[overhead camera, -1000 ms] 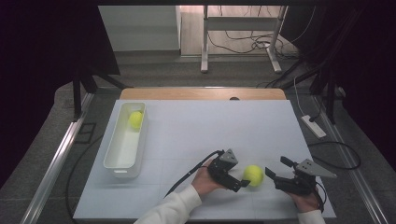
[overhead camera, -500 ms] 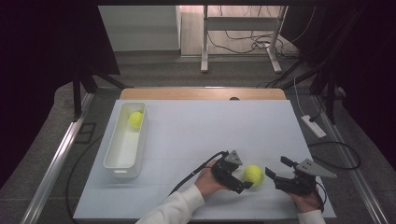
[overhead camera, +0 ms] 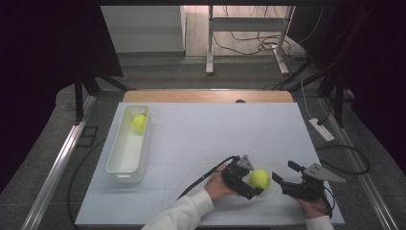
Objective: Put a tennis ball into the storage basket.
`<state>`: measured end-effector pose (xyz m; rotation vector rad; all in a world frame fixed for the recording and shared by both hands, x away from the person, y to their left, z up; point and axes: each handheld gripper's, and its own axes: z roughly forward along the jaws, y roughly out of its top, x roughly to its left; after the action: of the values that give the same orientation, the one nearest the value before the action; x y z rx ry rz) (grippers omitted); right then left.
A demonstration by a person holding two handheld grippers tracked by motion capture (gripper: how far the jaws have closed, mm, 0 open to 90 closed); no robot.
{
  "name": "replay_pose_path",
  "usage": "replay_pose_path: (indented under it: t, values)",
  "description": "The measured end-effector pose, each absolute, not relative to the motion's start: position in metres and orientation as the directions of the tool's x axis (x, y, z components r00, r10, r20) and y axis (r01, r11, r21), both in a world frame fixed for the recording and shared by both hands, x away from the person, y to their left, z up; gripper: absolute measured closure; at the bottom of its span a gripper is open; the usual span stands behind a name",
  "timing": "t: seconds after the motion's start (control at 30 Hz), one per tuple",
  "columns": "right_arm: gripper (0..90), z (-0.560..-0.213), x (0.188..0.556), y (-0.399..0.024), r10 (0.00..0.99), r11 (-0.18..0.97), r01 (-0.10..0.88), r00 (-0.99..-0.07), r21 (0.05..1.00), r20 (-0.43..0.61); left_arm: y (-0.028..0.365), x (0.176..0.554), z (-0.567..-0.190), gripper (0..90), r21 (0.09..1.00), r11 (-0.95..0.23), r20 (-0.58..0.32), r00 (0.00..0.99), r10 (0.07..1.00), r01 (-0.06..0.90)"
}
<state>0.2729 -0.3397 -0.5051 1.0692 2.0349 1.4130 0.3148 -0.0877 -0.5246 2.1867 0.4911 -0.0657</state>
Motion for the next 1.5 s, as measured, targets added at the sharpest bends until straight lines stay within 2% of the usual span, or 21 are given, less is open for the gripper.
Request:
replay_pose_path:
  t: [0.47, 0.63, 1.5]
  values:
    - [16.8, -0.505, 0.273, -0.341, 0.797, 0.178, 0.345, -0.600, 0.921, 0.071, -0.099, 0.319, -0.528, 12.0, 0.750, -0.545, -0.228, 0.920, 0.319, 0.375]
    - [16.8, -0.505, 0.272, -0.341, 0.797, 0.179, 0.345, -0.600, 0.922, 0.070, -0.098, 0.320, -0.527, 25.3, 0.752, -0.544, -0.237, 0.924, 0.301, 0.371]
    - [16.9, -0.505, 0.271, -0.341, 0.799, 0.180, 0.341, -0.598, 0.923, 0.065, -0.083, 0.317, -0.517, 27.0, 0.768, -0.534, -0.214, 0.928, 0.306, 0.354]
